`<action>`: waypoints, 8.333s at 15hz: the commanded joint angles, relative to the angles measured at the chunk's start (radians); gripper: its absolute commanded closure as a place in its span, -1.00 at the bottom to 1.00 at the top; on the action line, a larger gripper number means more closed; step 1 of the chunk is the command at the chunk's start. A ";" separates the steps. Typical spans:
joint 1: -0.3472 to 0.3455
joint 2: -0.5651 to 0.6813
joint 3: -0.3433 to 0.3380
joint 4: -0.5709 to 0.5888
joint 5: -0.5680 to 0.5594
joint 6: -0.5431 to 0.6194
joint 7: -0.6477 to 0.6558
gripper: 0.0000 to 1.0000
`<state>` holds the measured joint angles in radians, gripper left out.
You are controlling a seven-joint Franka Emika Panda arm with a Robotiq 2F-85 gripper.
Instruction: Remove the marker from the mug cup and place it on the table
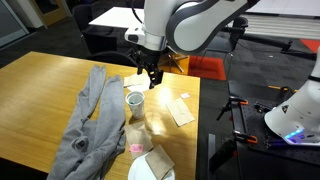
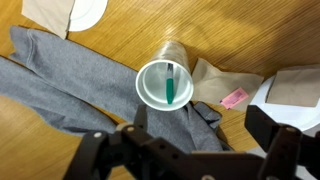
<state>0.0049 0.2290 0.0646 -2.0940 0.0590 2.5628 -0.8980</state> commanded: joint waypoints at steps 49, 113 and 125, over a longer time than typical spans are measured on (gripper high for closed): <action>-0.044 0.287 0.067 0.291 -0.079 -0.115 -0.282 0.05; -0.049 0.323 0.081 0.398 -0.089 -0.185 -0.272 0.94; -0.043 0.070 0.077 0.254 0.017 -0.176 -0.199 0.94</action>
<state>-0.0325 0.3980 0.1353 -1.7570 0.0523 2.3687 -1.1330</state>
